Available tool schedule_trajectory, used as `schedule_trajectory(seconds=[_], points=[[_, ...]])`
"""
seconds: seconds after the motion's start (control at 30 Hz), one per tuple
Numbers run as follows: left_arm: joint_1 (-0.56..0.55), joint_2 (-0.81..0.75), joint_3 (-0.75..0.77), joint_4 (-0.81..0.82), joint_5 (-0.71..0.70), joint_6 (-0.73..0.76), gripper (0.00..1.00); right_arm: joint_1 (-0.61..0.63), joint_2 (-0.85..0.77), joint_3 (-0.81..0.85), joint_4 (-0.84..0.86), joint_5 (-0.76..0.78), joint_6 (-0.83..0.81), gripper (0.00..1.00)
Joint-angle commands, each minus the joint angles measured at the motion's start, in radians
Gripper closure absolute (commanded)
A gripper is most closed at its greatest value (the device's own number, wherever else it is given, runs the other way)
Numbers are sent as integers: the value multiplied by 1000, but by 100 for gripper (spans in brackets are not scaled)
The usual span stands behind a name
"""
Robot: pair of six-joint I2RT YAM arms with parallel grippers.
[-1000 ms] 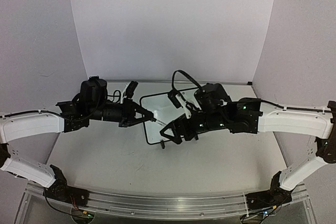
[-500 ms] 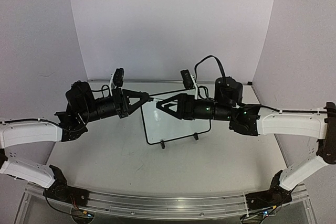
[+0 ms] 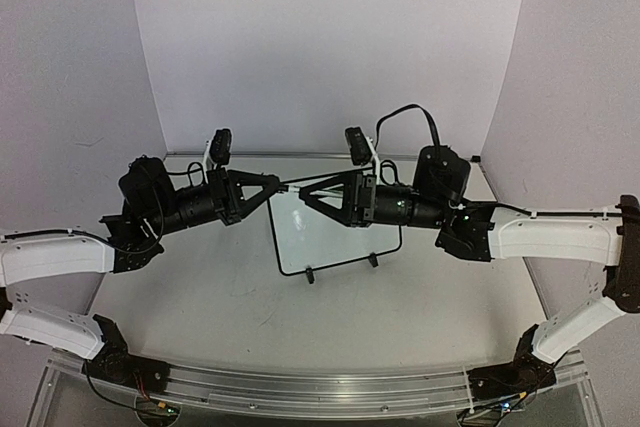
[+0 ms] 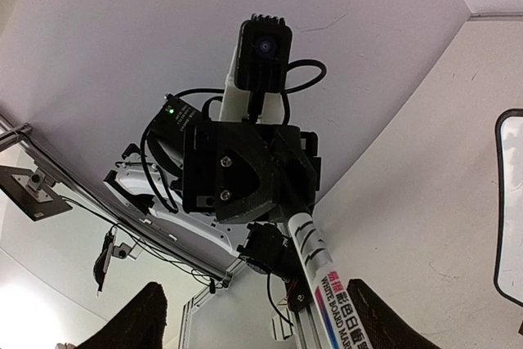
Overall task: Write a sentence on the whiteboard
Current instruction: Open the pen cap from the whiteboard marker.
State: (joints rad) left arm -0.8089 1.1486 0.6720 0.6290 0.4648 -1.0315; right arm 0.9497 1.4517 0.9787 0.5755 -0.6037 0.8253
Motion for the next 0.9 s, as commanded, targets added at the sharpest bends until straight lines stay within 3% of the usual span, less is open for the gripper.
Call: schedule_trajectory(seconds=[0.0,0.3,0.63,0.87], points=[[-1,8,15,28,37,-15,100,-1,-28,-6,57,-12,14,32],[-2,17,25,-5,63,-14,100,-1,-13,-1,60,-10,15,41],[-1,31,32,-15,76,-12,100,-1,8,6,60,1,23,70],[-2,33,31,-16,79,-13,100,-1,3,-14,68,50,29,81]])
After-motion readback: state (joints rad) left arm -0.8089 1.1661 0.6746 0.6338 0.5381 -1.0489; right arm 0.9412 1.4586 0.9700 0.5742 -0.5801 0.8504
